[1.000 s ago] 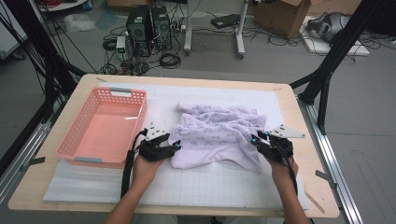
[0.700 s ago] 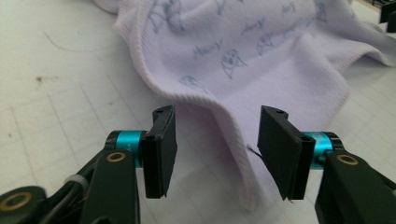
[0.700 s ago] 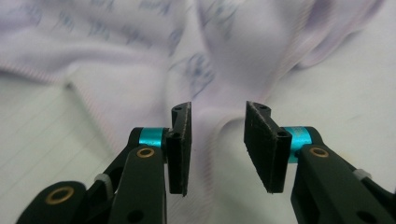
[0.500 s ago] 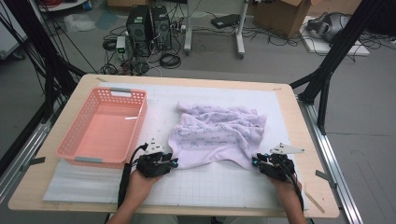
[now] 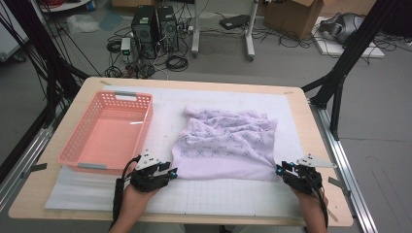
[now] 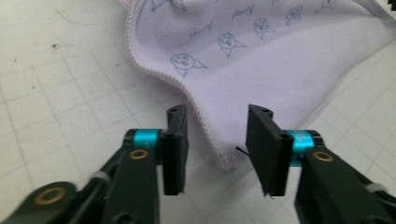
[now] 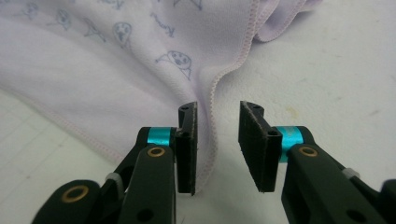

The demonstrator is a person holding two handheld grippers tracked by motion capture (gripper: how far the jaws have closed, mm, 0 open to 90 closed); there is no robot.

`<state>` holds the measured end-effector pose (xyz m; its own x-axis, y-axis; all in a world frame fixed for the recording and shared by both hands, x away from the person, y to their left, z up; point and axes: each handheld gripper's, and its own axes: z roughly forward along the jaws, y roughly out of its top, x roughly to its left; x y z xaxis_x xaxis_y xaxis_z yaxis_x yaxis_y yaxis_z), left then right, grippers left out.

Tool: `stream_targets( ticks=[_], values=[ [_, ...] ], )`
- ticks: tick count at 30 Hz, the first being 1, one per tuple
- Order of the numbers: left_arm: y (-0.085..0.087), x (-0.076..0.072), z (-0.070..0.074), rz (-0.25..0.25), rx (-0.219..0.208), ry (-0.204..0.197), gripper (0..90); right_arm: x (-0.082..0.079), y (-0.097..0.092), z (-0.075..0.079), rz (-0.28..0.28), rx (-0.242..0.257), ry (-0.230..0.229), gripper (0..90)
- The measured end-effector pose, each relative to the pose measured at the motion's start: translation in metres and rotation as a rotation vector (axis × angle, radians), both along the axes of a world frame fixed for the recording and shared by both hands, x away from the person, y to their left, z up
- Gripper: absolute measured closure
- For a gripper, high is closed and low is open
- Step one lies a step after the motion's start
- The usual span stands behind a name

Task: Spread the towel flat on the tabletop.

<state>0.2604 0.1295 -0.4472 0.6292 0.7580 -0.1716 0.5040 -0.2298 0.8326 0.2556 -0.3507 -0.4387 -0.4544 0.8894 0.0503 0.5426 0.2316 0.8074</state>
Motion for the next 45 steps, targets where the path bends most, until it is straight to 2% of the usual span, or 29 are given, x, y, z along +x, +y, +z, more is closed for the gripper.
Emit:
stream_targets(
  ticks=[3, 5, 7, 8, 9, 11, 13, 18, 22, 27, 34, 43, 44, 45],
  values=[
    [-0.001, 0.000, -0.004, 0.001, 0.004, 0.029, 55.5, -0.007, -0.001, -0.002, 0.014, -0.001, 0.008, 65.5],
    [-0.003, 0.000, -0.005, -0.007, 0.026, 0.040, 57.2, -0.009, 0.000, -0.007, 0.019, -0.011, 0.038, 63.9],
    [-0.006, -0.002, -0.006, -0.026, 0.052, 0.045, 72.1, -0.009, 0.002, -0.012, 0.024, -0.025, 0.065, 64.5],
    [-0.008, -0.003, -0.005, -0.036, 0.055, 0.049, 75.9, -0.010, 0.002, -0.012, 0.022, -0.024, 0.059, 68.8],
    [-0.009, -0.005, -0.005, -0.030, 0.057, 0.051, 83.4, -0.011, 0.002, -0.011, 0.030, -0.016, 0.070, 77.9],
    [-0.008, -0.009, -0.005, -0.021, 0.055, 0.049, 84.4, -0.014, 0.002, -0.010, 0.043, -0.019, 0.077, 87.1],
    [-0.005, -0.013, -0.004, -0.014, 0.047, 0.051, 84.8, -0.019, 0.001, -0.009, 0.045, -0.026, 0.074, 87.6],
    [0.000, -0.030, -0.002, -0.015, 0.008, 0.056, 85.0, -0.038, -0.002, -0.007, 0.045, -0.002, 0.065, 88.0],
    [0.004, -0.049, -0.002, -0.016, -0.015, 0.058, 85.0, -0.056, -0.002, -0.004, 0.044, -0.003, 0.044, 88.1],
    [0.011, -0.075, -0.003, -0.023, -0.055, 0.068, 84.9, -0.082, -0.002, -0.003, 0.047, 0.008, 0.049, 88.1],
    [0.008, -0.112, -0.007, -0.025, -0.046, 0.059, 84.9, -0.119, -0.005, -0.003, 0.057, 0.012, 0.063, 88.1],
    [0.009, -0.151, -0.013, -0.050, -0.046, 0.067, 84.1, -0.154, -0.010, -0.006, 0.079, 0.018, 0.079, 88.3],
    [0.009, -0.152, -0.013, -0.054, -0.043, 0.059, 81.1, -0.155, -0.011, -0.007, 0.082, 0.016, 0.083, 87.8],
    [0.010, -0.150, -0.013, -0.033, -0.041, 0.054, 70.0, -0.156, -0.011, -0.007, 0.073, 0.021, 0.083, 84.2]
  ],
)
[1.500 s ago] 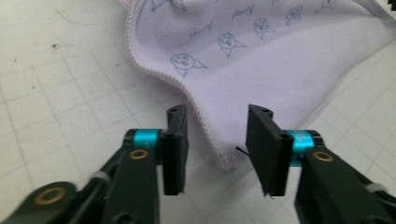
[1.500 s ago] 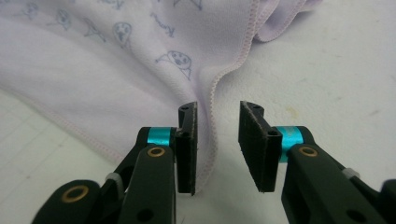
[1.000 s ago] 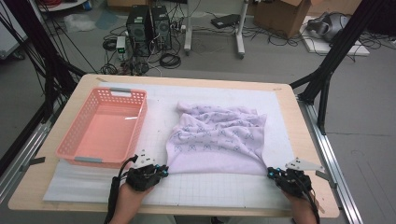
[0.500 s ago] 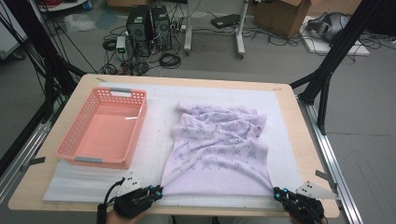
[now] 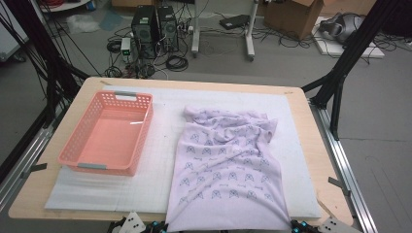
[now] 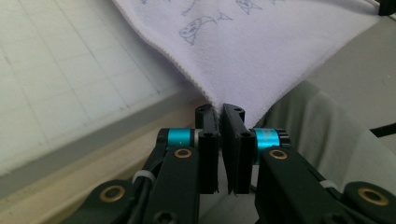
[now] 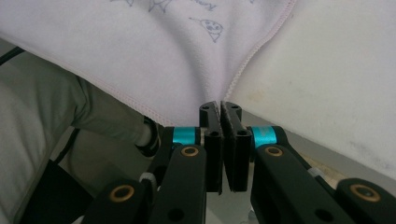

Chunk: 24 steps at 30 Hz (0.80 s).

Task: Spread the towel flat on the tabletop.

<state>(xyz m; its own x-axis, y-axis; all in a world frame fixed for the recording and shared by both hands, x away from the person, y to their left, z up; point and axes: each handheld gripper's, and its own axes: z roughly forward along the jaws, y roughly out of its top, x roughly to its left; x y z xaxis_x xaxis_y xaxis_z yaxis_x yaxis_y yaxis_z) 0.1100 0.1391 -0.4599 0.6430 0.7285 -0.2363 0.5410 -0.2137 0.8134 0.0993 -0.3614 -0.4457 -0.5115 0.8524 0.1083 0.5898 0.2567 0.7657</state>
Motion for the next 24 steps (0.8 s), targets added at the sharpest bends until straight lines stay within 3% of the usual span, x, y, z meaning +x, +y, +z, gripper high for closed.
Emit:
stream_targets(
  ticks=[1, 2, 4, 9, 14, 18, 20, 21, 22, 24],
  values=[
    [0.002, 0.003, 0.001, 0.022, -0.010, 0.003, 57.7, 0.001, -0.001, 0.000, -0.006, 0.007, -0.012, 74.9],
    [0.004, 0.006, 0.001, 0.041, -0.024, -0.002, 52.1, 0.003, -0.003, 0.001, -0.020, 0.025, -0.019, 68.8],
    [0.007, 0.013, 0.003, 0.080, -0.045, -0.021, 48.2, 0.008, -0.006, 0.003, -0.051, 0.051, -0.042, 64.0],
    [0.004, 0.040, 0.003, 0.107, -0.044, -0.024, 48.9, 0.030, -0.001, 0.001, -0.095, 0.019, -0.054, 64.6],
    [-0.010, 0.065, 0.002, 0.078, -0.028, -0.011, 50.2, 0.050, 0.010, -0.003, -0.094, -0.021, -0.052, 65.3],
    [-0.018, 0.074, 0.000, 0.052, -0.001, -0.018, 50.3, 0.062, 0.012, -0.007, -0.096, -0.029, -0.036, 65.1],
    [-0.020, 0.073, 0.000, 0.054, 0.058, -0.061, 57.3, 0.064, 0.012, -0.008, -0.089, -0.031, -0.044, 68.1],
    [-0.021, 0.070, -0.001, 0.058, 0.097, -0.105, 64.9, 0.065, 0.011, -0.008, -0.083, -0.034, -0.042, 74.3],
    [-0.020, 0.068, -0.002, 0.053, 0.106, -0.123, 74.2, 0.064, 0.011, -0.008, -0.062, -0.015, -0.031, 86.1],
    [-0.016, 0.068, -0.001, 0.051, 0.071, -0.079, 87.5, 0.064, 0.012, -0.007, -0.045, -0.015, -0.028, 88.0]
  ],
)
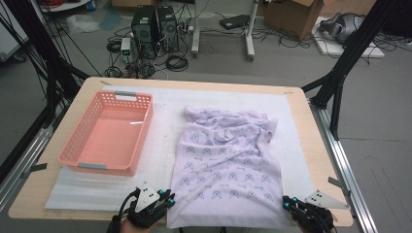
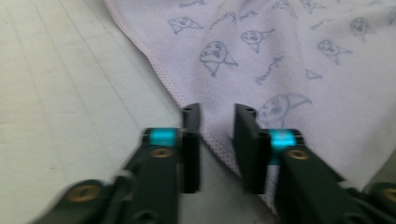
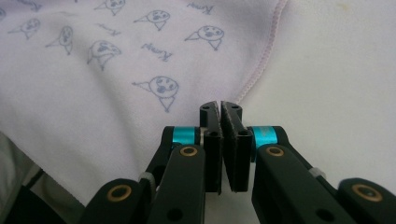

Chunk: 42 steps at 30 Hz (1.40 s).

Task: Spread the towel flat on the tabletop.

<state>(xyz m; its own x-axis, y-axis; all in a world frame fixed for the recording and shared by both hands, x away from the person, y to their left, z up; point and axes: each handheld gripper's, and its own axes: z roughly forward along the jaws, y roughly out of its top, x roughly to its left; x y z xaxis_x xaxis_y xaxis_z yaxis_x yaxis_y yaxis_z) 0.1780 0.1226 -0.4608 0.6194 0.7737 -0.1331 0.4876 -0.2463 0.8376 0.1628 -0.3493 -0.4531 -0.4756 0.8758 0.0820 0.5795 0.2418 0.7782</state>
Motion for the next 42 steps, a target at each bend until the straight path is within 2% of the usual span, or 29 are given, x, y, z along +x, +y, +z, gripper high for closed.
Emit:
stream_targets(
  ticks=[4, 9, 13, 15, 16, 17, 18, 21, 25, 33, 42],
  values=[
    [0.008, -0.012, 0.002, -0.002, -0.013, 0.017, 88.2, -0.009, -0.001, 0.002, 0.022, 0.002, 0.017, 88.6],
    [0.022, -0.034, 0.008, -0.001, -0.046, 0.020, 88.2, -0.033, -0.010, 0.008, 0.038, 0.024, 0.015, 88.8],
    [0.028, -0.049, 0.006, -0.033, -0.057, 0.044, 88.1, -0.047, -0.016, 0.006, 0.053, 0.042, 0.039, 88.8],
    [0.027, -0.051, 0.004, -0.058, -0.050, 0.031, 85.9, -0.050, -0.016, 0.005, 0.058, 0.039, 0.044, 87.4],
    [0.027, -0.050, 0.004, -0.050, -0.049, 0.024, 77.4, -0.050, -0.015, 0.005, 0.053, 0.037, 0.044, 84.8],
    [0.027, -0.047, 0.004, -0.038, -0.059, 0.022, 64.2, -0.048, -0.014, 0.005, 0.052, 0.033, 0.035, 79.5],
    [0.027, -0.043, 0.004, -0.028, -0.067, 0.010, 59.6, -0.046, -0.013, 0.006, 0.039, 0.039, 0.024, 73.9],
    [0.026, -0.032, 0.006, -0.004, -0.085, -0.009, 52.6, -0.038, -0.012, 0.008, 0.017, 0.043, -0.011, 69.1],
    [0.026, -0.019, 0.003, 0.015, -0.079, -0.008, 50.7, -0.028, -0.010, 0.008, -0.011, 0.037, -0.027, 66.9],
    [0.025, -0.004, 0.004, 0.021, -0.101, -0.004, 50.6, -0.015, -0.012, 0.007, -0.030, 0.022, -0.033, 61.9],
    [0.020, 0.020, 0.006, 0.031, -0.117, 0.005, 48.6, 0.012, -0.013, 0.006, -0.034, 0.004, -0.037, 57.6]
  ],
)
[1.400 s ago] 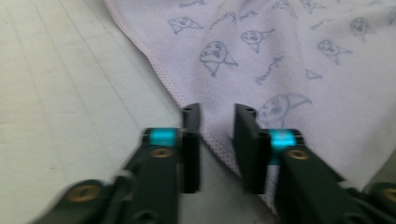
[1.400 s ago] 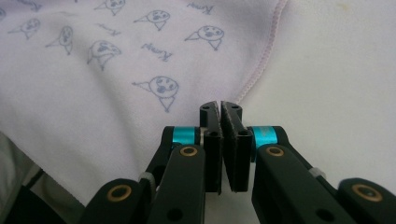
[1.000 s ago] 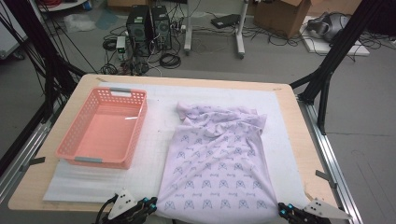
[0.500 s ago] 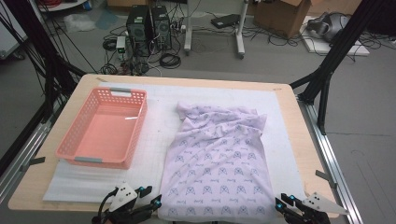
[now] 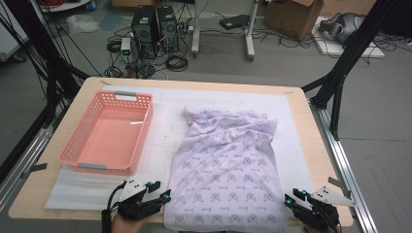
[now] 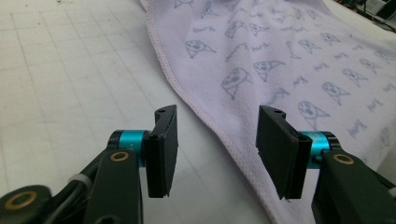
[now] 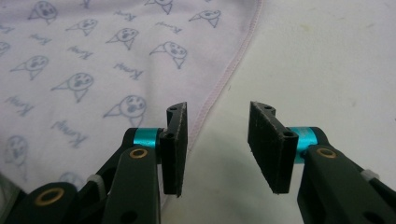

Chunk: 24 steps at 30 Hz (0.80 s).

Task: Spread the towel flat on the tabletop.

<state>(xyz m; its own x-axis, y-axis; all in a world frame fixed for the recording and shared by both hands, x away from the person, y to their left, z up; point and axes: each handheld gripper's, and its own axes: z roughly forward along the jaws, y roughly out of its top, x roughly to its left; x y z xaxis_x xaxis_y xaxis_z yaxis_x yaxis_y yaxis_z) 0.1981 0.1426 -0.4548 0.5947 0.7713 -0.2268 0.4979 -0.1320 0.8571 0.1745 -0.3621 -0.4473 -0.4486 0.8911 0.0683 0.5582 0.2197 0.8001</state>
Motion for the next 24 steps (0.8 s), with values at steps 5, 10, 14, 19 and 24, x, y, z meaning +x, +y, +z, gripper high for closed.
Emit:
stream_targets(
  ticks=[5, 10, 14, 19, 24],
  values=[
    [-0.012, 0.015, -0.003, -0.020, 0.003, 0.018, 48.4, 0.015, 0.005, -0.006, 0.026, -0.011, 0.021, 57.4],
    [-0.030, 0.025, -0.002, -0.051, 0.028, 0.054, 48.1, 0.019, 0.010, -0.007, 0.030, -0.026, 0.018, 66.5],
    [-0.041, 0.021, -0.002, -0.058, 0.115, 0.022, 52.7, 0.019, 0.011, -0.006, 0.064, -0.009, 0.029, 84.2],
    [-0.038, 0.018, -0.002, -0.033, 0.123, 0.032, 86.5, 0.019, 0.015, -0.005, 0.083, -0.035, 0.027, 88.2],
    [-0.032, 0.008, -0.002, -0.034, 0.093, 0.046, 87.3, 0.014, 0.012, -0.004, 0.092, -0.035, 0.032, 88.8]
  ],
)
